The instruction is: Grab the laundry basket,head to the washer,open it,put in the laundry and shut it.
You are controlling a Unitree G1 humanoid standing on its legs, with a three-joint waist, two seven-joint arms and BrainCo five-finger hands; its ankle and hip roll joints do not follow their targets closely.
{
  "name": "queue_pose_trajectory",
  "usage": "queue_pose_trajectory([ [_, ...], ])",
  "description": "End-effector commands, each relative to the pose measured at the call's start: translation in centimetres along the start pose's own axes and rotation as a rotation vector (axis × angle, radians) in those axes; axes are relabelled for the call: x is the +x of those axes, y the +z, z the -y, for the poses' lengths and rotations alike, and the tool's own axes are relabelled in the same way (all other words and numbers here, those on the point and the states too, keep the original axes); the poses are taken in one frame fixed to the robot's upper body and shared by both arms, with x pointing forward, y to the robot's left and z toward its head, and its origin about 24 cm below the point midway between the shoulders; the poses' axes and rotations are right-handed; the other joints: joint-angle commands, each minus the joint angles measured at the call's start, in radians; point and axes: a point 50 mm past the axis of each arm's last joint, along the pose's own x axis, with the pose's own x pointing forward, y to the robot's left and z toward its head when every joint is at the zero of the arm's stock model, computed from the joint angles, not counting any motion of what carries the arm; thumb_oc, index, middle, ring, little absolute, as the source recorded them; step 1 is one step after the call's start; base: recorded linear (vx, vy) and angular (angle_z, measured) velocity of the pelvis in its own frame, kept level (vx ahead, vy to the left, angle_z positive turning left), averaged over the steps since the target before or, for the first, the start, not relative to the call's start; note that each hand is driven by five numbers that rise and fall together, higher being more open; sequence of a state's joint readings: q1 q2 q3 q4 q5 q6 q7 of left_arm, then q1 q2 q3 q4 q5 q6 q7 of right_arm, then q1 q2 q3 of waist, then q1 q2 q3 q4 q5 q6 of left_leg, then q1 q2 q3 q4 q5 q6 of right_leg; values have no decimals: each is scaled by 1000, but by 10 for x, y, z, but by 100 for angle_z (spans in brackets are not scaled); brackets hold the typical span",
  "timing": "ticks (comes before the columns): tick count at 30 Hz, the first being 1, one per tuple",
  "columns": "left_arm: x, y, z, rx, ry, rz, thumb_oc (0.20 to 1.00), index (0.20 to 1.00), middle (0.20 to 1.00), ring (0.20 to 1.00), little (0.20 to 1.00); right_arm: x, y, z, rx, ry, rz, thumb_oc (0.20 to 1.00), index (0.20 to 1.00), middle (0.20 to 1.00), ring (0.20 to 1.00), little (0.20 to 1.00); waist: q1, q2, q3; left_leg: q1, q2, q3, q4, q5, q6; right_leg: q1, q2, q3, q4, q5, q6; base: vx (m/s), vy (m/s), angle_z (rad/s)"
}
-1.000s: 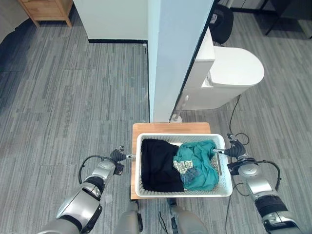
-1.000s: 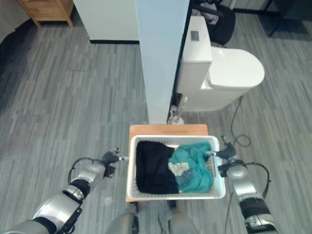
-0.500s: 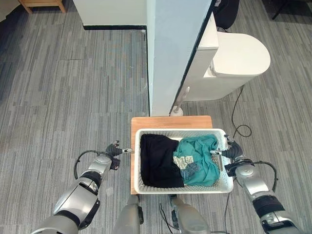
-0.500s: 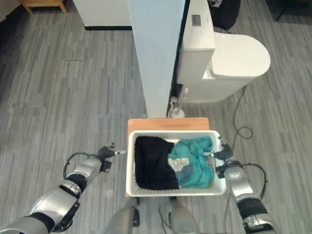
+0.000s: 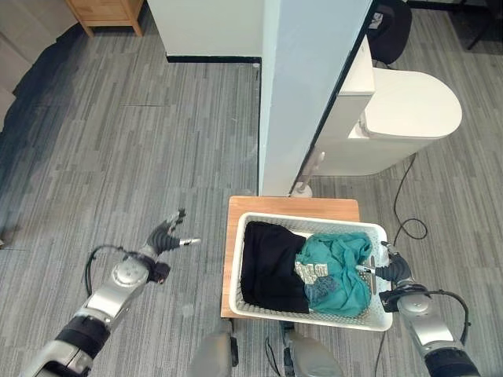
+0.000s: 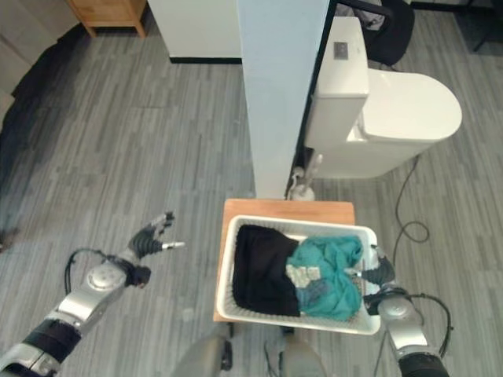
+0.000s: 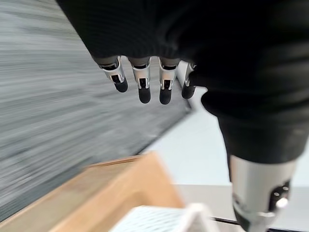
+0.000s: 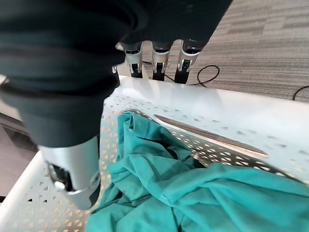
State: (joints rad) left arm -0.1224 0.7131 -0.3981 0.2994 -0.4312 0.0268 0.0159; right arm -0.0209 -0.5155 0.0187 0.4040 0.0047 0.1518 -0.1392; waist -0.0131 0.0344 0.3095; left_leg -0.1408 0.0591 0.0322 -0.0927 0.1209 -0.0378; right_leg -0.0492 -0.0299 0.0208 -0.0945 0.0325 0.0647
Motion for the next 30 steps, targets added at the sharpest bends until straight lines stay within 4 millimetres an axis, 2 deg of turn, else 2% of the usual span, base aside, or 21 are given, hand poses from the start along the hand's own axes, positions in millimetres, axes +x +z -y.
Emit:
queue_pose_trajectory([
  [1, 11, 10, 1, -67, 4, 50, 1000, 1000, 1000, 1000, 1000, -5, -6, 10, -36, 5, -1, 1000, 1000, 1000, 1000, 1000, 6, -26, -66, 34, -12, -44, 5, -80, 44, -63, -26, -71, 7, 27, 10, 0, 0, 0],
  [8, 13, 4, 10, -66, -14, 22, 1000, 1000, 1000, 1000, 1000, -4, -1, 11, -31, 3, 13, 1000, 1000, 1000, 1000, 1000, 0, -30, -77, 30, -12, -47, 5, -84, 45, -68, -23, -68, 7, 25, 9, 0, 0, 0],
  [17, 29, 32, 22, -44, -47, 96, 1000, 1000, 1000, 1000, 1000, -3, 0, 8, 19, -1, 12, 1000, 1000, 1000, 1000, 1000, -11, -39, -72, 14, -13, -48, 5, -82, 44, -84, -19, -69, 7, 31, 9, 0, 0, 0],
  [22, 34, 36, 32, -95, -71, 98, 1000, 1000, 1000, 1000, 1000, -2, 2, 4, 37, 8, 13, 1000, 1000, 1000, 1000, 1000, -13, -46, -70, 11, -13, -43, 5, -82, 44, -90, -18, -66, 7, 33, 8, 0, 0, 0],
  [30, 41, 36, 32, -56, -58, 72, 1000, 1000, 1000, 1000, 1000, -4, 3, 1, 44, 21, 20, 1000, 1000, 1000, 1000, 1000, -19, -52, -67, 9, -15, -42, 5, -84, 45, -95, -17, -61, 7, 34, 8, 0, 0, 0],
])
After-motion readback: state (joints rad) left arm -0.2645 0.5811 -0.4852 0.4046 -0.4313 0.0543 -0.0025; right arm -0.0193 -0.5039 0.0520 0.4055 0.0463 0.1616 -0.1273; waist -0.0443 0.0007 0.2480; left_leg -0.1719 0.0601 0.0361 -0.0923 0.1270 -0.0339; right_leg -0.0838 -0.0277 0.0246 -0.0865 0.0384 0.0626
